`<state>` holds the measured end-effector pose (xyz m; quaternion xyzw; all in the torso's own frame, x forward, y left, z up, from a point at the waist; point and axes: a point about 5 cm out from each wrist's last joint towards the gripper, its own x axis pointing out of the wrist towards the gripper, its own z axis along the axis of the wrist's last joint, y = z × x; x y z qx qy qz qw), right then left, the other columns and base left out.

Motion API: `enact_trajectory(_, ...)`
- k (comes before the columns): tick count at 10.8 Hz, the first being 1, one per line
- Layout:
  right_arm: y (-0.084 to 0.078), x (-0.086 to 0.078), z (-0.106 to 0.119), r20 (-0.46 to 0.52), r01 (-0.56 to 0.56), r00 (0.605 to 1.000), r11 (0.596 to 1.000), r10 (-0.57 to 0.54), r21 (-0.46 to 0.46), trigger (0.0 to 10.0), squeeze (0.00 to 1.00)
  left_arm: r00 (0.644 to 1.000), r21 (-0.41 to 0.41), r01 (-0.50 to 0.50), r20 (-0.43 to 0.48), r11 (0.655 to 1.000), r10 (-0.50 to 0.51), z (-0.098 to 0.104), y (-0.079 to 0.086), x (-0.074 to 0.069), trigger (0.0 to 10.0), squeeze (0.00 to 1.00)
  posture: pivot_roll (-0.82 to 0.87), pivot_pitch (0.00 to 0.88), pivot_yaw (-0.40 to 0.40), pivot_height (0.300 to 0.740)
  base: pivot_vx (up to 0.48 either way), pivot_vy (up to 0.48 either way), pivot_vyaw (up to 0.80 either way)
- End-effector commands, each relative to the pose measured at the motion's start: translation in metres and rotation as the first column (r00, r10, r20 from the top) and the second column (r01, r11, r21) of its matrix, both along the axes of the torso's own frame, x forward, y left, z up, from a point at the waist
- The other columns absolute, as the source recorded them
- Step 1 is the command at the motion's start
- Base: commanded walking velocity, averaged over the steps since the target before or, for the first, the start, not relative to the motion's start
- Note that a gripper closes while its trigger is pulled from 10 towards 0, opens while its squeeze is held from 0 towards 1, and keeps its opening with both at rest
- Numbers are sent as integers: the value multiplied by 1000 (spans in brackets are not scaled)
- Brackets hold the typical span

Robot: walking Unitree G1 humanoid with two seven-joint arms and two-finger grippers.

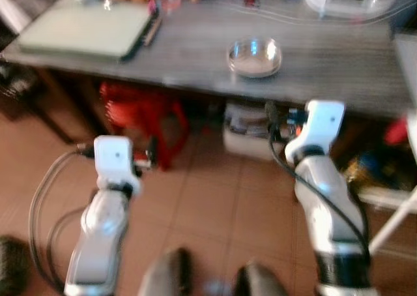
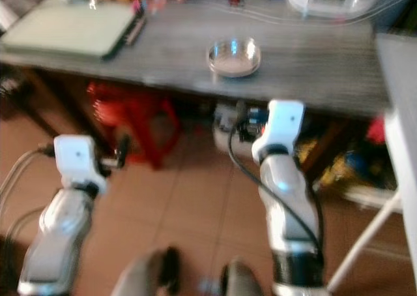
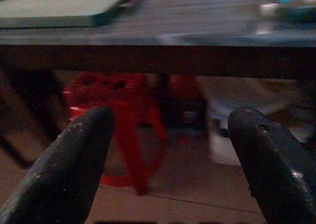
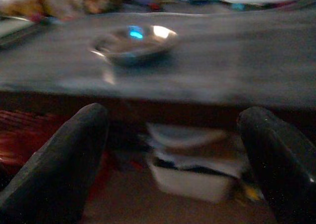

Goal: Setting the table

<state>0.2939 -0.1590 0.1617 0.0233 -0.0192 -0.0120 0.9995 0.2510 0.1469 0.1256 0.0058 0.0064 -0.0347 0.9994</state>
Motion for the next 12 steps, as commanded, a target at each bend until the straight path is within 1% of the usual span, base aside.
enact_trajectory(1,-2,-1,1,2,18,1000,1000,-18,16,10000,0,1000,9,-5,2,1000,5,2,5,1,10000,0,-65,152,44,740,-285,0,0)
enact_trajectory(5,-5,-2,3,16,20,1000,1000,-21,23,10000,0,1000,7,10,5,1000,-10,1,2,0,10000,0,-66,151,43,740,-313,0,0)
enact_trajectory(6,-4,-1,4,18,19,1000,1000,-20,19,10000,0,999,-8,40,31,999,-40,5,0,-1,10000,0,-67,152,43,740,0,0,-538)
enact_trajectory(7,-4,-1,5,24,18,1000,1000,-18,16,10000,0,998,3,58,31,998,-58,5,-1,-1,10000,0,-68,154,44,740,0,0,-538)
enact_trajectory(9,-3,-3,7,39,2,999,1000,-2,-1,10000,0,997,-7,67,32,998,-67,5,-3,-2,10000,0,-70,157,43,740,0,-480,0)
enact_trajectory(10,-2,-4,7,50,-12,999,1000,14,-25,10000,0,997,-12,72,30,997,-71,5,-3,-3,10000,0,-70,157,41,740,0,-480,0)
enact_trajectory(12,-1,-5,7,49,-19,999,1000,20,-24,10000,0,996,-15,79,31,997,-78,5,-4,-3,10000,0,-71,158,41,740,0,-476,0)
